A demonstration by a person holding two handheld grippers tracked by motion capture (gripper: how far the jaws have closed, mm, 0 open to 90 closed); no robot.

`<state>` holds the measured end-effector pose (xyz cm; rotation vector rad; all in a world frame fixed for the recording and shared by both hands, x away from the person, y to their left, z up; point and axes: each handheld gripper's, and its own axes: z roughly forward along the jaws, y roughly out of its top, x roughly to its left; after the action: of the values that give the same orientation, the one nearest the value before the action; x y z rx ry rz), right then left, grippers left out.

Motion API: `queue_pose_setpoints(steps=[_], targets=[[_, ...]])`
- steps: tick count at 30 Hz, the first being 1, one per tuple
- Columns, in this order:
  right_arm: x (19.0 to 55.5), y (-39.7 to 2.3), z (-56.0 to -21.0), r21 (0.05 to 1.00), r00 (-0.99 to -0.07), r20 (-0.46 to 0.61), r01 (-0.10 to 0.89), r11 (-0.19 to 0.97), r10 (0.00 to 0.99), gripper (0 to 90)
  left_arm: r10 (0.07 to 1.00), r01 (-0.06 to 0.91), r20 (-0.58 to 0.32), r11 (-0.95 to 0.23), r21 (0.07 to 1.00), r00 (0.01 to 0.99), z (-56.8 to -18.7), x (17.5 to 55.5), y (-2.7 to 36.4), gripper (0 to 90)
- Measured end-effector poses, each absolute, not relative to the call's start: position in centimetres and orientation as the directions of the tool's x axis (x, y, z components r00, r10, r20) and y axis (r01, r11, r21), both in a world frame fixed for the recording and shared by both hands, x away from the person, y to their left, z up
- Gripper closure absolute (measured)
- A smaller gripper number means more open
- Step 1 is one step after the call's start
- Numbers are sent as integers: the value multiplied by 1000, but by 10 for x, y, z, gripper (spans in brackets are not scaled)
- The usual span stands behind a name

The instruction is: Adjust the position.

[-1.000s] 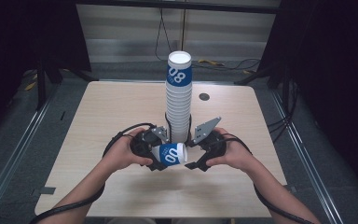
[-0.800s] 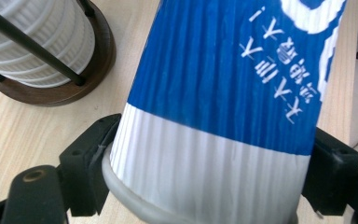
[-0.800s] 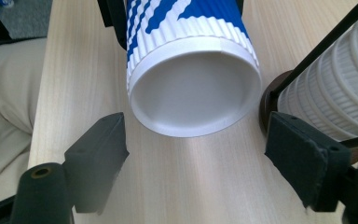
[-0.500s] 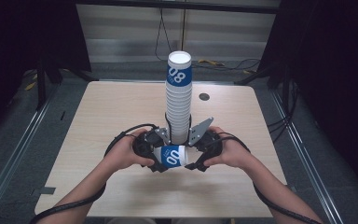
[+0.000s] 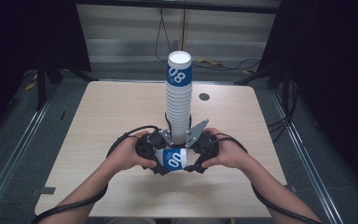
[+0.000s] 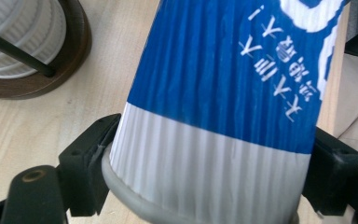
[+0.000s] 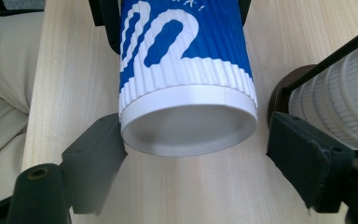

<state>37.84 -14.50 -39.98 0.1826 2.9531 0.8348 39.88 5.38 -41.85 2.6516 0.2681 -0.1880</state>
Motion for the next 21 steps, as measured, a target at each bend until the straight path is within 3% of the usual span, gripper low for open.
queue_pose_setpoints(steps=[12, 21], targets=[[377, -137, -406, 522, -993, -30, 83, 849, 115, 192, 155, 230, -199, -866, 444, 968, -414, 399, 51, 174], [376, -136, -408, 529, -994, -38, 70, 846, 106, 292, 161, 234, -196, -864, 447, 967, -412, 400, 51, 172]])
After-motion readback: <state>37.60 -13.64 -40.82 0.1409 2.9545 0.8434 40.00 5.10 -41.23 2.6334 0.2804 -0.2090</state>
